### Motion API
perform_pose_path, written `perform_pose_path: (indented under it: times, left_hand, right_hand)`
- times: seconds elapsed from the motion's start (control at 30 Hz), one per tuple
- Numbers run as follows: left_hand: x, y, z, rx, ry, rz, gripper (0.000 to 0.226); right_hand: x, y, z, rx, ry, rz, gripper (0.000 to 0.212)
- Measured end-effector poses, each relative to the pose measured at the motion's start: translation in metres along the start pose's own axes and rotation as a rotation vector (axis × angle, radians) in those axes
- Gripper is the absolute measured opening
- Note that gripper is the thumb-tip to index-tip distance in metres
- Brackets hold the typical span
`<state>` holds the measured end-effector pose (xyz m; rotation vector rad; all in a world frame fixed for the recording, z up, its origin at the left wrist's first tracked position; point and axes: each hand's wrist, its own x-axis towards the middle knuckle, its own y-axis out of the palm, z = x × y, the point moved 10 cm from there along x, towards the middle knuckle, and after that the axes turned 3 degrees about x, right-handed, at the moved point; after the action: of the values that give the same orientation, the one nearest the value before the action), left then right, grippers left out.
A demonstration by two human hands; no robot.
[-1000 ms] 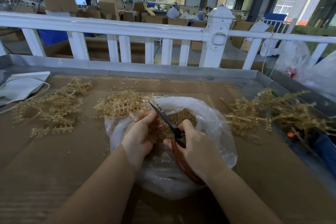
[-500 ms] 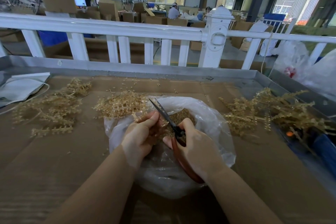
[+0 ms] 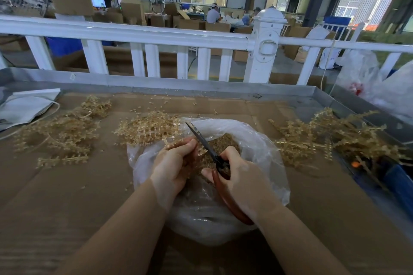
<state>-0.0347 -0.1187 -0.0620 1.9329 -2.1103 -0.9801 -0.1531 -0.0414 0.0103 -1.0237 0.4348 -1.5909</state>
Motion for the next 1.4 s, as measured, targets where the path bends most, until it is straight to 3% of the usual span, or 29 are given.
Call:
perform_pose_path:
  times: [0.17,0.4,0.57,1.03,1.27,1.4]
  left_hand:
    - [-0.004,0.005,0.001,0.009,-0.009,0.037,0.035]
    - [-0.006,0.000,0.001,0.037,-0.012,-0.021,0.027]
    - [-0.011,0.005,0.001,0.015,-0.037,-0.001,0.050]
    - [-0.020,0.007,-0.001,0.064,-0.051,0.021,0.060]
    - [-0.021,0.007,0.001,0.093,-0.063,0.024,0.054]
    - [-0.018,0.004,0.000,0.131,-0.055,0.015,0.028]
  right_hand:
    - [0.001,0.000,0.002,0.012,-0.003,0.008,0.033]
    - [0.002,0.003,-0.002,0.001,0.018,0.034,0.035]
    - [0.002,0.002,0.000,-0.001,-0.006,0.015,0.034]
    - [0.004,0.004,-0.002,0.069,0.018,0.012,0.034]
    - [0.006,0.004,-0.004,0.050,0.022,0.005,0.035]
    - [0.006,0.002,-0.003,0.058,0.010,-0.005,0.034]
